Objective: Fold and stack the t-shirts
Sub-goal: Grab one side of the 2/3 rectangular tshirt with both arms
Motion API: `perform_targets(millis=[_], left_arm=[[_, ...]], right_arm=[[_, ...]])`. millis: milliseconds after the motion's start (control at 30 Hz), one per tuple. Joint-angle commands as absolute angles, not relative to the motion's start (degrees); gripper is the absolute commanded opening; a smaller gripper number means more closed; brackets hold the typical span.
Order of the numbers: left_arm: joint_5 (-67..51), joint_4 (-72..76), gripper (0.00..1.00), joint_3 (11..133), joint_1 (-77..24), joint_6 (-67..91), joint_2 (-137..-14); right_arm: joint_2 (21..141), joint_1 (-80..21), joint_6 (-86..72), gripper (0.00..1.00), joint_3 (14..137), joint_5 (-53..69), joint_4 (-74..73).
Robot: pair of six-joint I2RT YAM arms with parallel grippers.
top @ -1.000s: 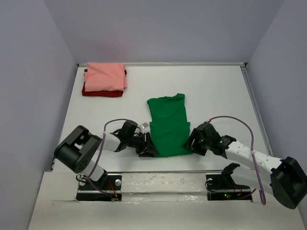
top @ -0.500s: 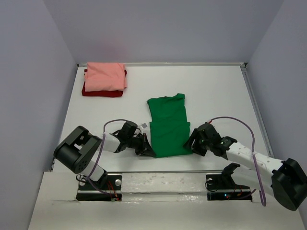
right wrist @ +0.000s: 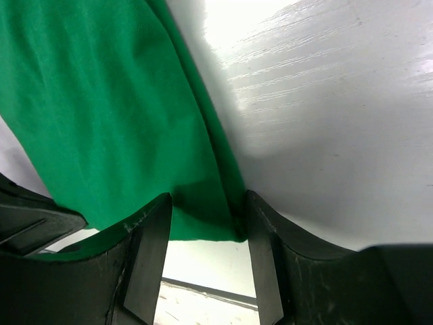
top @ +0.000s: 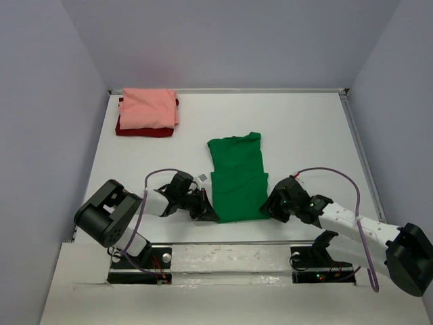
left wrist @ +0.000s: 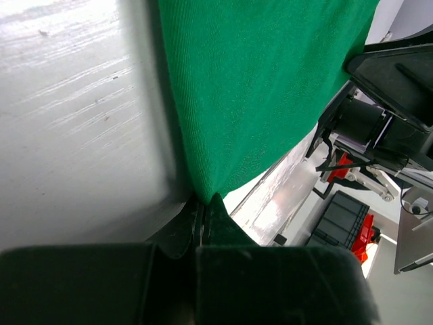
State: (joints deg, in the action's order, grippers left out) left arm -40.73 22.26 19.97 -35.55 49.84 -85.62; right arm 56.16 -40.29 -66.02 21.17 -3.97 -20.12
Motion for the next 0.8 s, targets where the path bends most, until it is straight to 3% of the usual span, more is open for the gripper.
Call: perform_targets(millis=[0, 100, 367, 700, 767], left_arm=[[-38.5, 19.7, 0.0, 18.7, -35.7, 48.1, -85.3], [-38.6, 19.8, 0.0, 18.7, -35.7, 47.8, -85.4], [-39.7, 20.0, 0.0, 18.1, -34.1, 46.2, -86.4], [-40.2, 20.1, 0.0, 18.2, -33.2, 45.2, -87.3], [-40.3, 20.2, 0.0, 17.8, -33.0, 45.0, -87.5]], right_arm=[[61.1, -43.5, -67.8, 0.53, 22.7, -8.4, -28.0], [64.4, -45.8, -69.4, 0.49, 23.6, -8.1, -25.8], [66.7, -54.2, -76.2, 0.54, 29.0, -15.6, -33.0], [68.0, -54.2, -77.7, 0.54, 29.2, -16.2, -33.0], [68.1, -54.8, -78.6, 0.5, 29.1, -16.6, -33.2]])
